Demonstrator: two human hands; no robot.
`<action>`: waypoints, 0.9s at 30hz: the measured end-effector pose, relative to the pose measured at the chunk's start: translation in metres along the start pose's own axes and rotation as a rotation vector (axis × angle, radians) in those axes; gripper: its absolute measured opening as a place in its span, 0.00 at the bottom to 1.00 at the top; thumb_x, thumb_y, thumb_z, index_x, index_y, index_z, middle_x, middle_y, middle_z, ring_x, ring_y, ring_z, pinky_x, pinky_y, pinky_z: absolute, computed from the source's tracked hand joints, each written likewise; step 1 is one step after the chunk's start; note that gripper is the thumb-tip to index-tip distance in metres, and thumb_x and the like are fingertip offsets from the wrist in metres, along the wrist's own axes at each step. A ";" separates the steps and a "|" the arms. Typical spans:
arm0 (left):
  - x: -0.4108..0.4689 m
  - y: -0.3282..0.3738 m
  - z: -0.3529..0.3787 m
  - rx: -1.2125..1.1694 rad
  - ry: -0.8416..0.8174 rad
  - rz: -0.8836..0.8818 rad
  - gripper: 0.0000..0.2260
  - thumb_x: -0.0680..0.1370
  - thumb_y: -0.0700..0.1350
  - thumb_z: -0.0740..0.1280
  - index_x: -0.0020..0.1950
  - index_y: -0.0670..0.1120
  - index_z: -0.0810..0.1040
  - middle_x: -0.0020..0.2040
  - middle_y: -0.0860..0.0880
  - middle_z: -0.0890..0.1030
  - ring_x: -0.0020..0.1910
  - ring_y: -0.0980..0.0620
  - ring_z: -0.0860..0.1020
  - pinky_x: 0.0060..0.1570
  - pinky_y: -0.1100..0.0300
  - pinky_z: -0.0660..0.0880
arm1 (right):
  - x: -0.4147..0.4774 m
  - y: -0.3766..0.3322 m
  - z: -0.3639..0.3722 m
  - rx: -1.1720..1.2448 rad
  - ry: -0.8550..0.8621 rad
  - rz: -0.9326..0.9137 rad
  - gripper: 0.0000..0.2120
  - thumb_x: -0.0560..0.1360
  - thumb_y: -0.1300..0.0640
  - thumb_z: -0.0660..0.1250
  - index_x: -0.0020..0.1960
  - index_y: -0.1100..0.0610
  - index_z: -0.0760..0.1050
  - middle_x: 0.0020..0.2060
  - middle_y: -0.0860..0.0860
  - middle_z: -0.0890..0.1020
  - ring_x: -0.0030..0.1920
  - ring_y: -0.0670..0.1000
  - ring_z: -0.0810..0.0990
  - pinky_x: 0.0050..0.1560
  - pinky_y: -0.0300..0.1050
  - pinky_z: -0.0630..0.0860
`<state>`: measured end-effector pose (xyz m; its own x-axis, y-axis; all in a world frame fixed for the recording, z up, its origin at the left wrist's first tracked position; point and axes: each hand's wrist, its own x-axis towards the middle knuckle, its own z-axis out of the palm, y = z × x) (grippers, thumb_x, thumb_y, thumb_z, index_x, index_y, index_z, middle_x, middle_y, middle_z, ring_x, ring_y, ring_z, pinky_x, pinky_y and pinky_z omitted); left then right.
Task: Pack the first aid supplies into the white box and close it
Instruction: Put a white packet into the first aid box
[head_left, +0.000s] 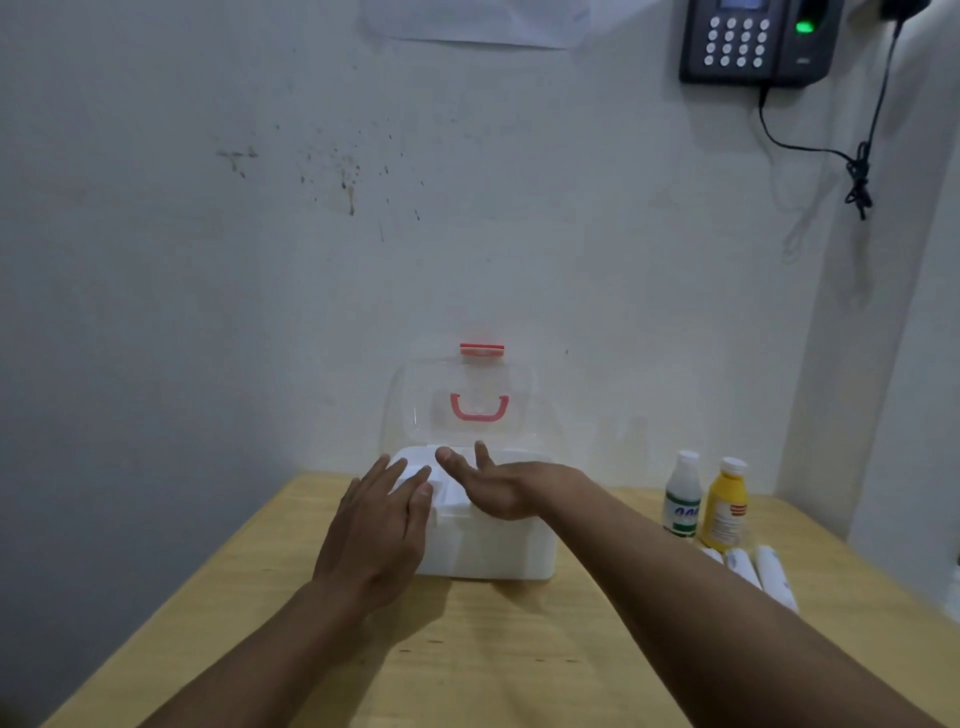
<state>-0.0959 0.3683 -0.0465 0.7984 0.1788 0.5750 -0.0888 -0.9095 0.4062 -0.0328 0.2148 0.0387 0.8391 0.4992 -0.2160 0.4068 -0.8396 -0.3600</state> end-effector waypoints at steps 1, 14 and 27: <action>0.000 0.000 0.000 -0.006 0.001 0.000 0.28 0.80 0.58 0.43 0.75 0.54 0.69 0.77 0.53 0.66 0.79 0.55 0.54 0.77 0.53 0.54 | 0.000 -0.002 0.001 0.011 -0.003 -0.011 0.34 0.75 0.28 0.32 0.79 0.38 0.39 0.78 0.45 0.34 0.80 0.58 0.45 0.75 0.61 0.44; -0.002 0.002 -0.001 -0.016 0.005 -0.006 0.28 0.80 0.58 0.44 0.74 0.54 0.70 0.76 0.54 0.67 0.79 0.56 0.56 0.76 0.52 0.56 | -0.007 -0.011 -0.003 0.007 -0.015 0.006 0.30 0.79 0.33 0.33 0.79 0.39 0.39 0.79 0.49 0.36 0.79 0.59 0.43 0.76 0.60 0.42; 0.000 -0.001 0.000 -0.022 -0.002 0.001 0.27 0.80 0.58 0.44 0.74 0.54 0.70 0.76 0.53 0.67 0.79 0.56 0.55 0.76 0.50 0.57 | 0.010 -0.005 0.000 0.075 -0.033 0.001 0.32 0.77 0.31 0.33 0.79 0.38 0.39 0.79 0.48 0.38 0.79 0.58 0.41 0.75 0.62 0.40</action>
<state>-0.0954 0.3693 -0.0471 0.7997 0.1771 0.5737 -0.1025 -0.9012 0.4211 -0.0268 0.2237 0.0381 0.8266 0.5063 -0.2458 0.3767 -0.8222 -0.4267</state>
